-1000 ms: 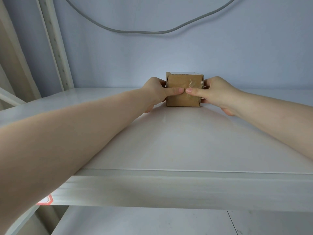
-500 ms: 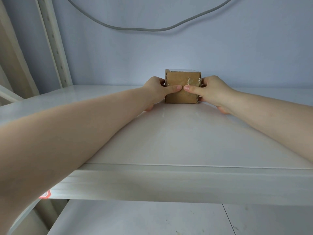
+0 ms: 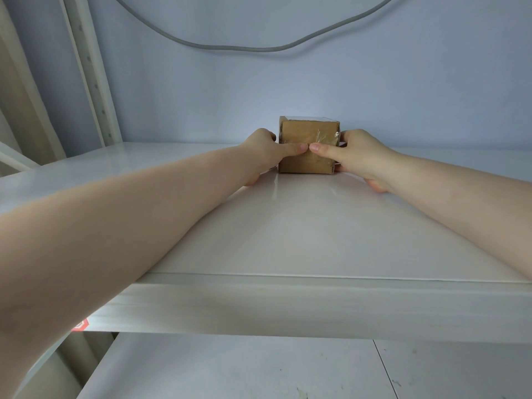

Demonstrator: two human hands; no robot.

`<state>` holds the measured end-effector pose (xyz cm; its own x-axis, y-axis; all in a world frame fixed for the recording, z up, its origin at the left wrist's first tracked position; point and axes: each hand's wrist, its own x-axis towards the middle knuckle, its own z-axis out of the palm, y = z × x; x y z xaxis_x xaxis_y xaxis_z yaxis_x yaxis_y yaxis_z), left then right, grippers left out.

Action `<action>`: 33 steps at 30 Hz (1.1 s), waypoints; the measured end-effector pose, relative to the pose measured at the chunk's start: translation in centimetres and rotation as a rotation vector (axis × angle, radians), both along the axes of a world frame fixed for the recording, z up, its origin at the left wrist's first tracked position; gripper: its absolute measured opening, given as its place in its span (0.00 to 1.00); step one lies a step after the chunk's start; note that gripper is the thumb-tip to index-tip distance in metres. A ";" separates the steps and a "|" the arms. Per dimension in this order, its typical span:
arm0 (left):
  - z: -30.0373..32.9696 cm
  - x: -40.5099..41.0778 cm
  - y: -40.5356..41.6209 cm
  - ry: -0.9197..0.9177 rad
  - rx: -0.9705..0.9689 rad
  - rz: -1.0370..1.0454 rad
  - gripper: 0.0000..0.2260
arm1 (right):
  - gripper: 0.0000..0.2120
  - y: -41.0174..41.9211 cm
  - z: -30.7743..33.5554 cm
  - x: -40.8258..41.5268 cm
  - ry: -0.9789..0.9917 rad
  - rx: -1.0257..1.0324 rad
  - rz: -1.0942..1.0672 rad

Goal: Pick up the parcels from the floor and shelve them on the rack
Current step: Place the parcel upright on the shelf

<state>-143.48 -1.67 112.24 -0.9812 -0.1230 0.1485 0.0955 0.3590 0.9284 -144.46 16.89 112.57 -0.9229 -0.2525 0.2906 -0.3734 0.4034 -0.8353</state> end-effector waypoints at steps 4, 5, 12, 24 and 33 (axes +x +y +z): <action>0.9 1.9 0.4 -0.055 0.004 -0.006 0.49 | 0.50 0.2 0.6 0.6 -0.059 0.009 -0.019; 1.4 2.8 0.5 -0.076 0.007 -0.001 0.43 | 0.55 0.3 0.9 0.9 -0.077 0.002 -0.034; 5.1 7.3 -0.1 -0.148 0.027 0.072 0.30 | 0.41 2.5 3.5 3.6 -0.109 -0.021 -0.228; 4.0 20.3 0.0 0.175 0.529 -0.058 0.04 | 0.05 -1.0 3.2 17.9 -0.099 -0.494 0.254; -4.4 33.3 1.8 0.328 0.610 0.153 0.08 | 0.04 0.4 -3.5 26.2 -0.282 -0.611 0.589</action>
<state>-110.17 0.15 107.86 -0.8630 -0.4110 0.2939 0.3942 -0.1838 0.9004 -118.28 17.34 109.03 -0.7496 -0.5840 0.3116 -0.1279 -0.3341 -0.9338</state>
